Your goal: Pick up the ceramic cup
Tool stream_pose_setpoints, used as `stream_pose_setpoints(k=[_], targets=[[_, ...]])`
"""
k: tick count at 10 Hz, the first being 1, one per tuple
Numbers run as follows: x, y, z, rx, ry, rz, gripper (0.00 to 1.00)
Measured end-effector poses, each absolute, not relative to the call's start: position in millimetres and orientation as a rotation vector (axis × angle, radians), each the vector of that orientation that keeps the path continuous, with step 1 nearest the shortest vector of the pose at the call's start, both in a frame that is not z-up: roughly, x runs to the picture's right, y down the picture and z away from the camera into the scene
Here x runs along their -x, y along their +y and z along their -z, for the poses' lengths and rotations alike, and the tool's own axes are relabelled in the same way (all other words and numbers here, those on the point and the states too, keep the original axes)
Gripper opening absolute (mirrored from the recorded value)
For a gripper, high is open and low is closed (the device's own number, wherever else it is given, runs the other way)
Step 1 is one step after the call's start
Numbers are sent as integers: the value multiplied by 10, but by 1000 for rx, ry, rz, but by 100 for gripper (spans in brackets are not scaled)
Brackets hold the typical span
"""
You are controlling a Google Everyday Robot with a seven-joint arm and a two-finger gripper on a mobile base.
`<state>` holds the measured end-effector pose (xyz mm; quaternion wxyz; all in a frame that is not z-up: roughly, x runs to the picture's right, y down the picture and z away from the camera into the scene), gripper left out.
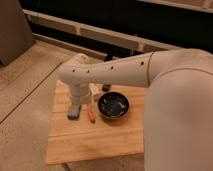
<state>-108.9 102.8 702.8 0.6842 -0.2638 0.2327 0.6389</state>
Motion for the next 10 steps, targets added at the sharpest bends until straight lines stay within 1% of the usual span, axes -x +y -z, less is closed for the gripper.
stream_pose_setpoints(k=[5,8,10], targets=[[1088,997,-7027,581,515,-1430,65],[1079,434,-7192,506,321,-1479,65],[1058,185,-7240,508,161,-1495,65]])
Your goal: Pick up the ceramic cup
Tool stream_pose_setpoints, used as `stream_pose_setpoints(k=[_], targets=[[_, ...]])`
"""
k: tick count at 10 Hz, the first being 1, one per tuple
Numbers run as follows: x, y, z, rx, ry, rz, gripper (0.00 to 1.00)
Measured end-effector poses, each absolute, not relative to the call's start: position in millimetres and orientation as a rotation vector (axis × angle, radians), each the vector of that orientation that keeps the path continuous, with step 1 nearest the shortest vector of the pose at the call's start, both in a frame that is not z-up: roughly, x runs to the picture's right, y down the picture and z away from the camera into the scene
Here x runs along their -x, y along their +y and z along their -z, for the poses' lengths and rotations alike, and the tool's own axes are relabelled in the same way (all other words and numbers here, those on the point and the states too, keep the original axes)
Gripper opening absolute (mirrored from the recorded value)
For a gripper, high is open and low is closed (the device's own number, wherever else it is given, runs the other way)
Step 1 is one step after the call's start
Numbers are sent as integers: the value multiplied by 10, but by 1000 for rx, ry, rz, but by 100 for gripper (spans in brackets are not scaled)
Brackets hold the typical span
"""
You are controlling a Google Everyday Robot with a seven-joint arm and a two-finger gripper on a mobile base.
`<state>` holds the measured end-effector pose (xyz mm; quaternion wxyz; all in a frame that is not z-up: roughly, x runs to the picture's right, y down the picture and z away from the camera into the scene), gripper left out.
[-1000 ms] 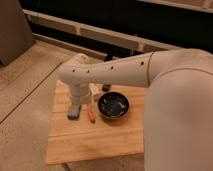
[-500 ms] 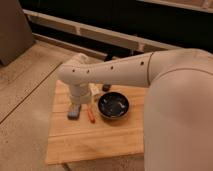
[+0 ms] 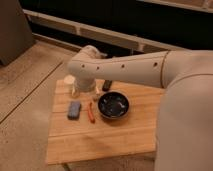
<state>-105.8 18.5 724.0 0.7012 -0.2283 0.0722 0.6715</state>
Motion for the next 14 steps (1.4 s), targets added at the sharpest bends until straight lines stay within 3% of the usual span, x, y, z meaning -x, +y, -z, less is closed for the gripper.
stream_pose_setpoints(k=[4,8,14], targets=[[1036,92,-7188,552,-75,-1409,65],[1063,57,-7202,554,-89,-1406,65],[864,-640,-7865,475,-152,-1483,65]])
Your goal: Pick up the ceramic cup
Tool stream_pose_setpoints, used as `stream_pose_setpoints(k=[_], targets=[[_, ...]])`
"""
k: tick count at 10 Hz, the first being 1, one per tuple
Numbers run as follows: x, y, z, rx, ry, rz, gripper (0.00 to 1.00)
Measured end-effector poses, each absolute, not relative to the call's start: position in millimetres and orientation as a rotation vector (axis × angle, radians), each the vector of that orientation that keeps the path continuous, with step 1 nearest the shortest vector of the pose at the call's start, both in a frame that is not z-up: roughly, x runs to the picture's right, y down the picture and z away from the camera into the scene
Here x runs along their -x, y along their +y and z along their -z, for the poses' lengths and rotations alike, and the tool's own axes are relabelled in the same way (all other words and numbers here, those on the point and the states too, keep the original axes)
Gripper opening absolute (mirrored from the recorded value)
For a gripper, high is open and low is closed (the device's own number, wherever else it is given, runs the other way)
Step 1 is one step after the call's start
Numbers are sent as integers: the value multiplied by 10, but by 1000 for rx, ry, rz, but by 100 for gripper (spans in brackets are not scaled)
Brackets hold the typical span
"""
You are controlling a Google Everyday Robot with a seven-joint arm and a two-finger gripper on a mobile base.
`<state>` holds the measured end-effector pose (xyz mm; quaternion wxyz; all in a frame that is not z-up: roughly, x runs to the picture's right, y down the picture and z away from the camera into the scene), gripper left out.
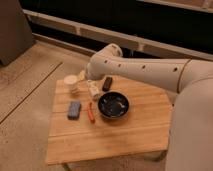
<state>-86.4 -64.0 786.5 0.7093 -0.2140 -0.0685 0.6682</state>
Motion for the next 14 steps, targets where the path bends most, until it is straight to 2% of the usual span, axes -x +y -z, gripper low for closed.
stream_pose_setpoints(k=[3,8,12,14], targets=[[1125,-691,-8271,530,-162,-1458,65],[1675,-740,-8680,626,-149,-1347,65],[1672,-793,-8986,658,-136,-1350,65],[1677,-963,-9079,647,-188,-1372,65]])
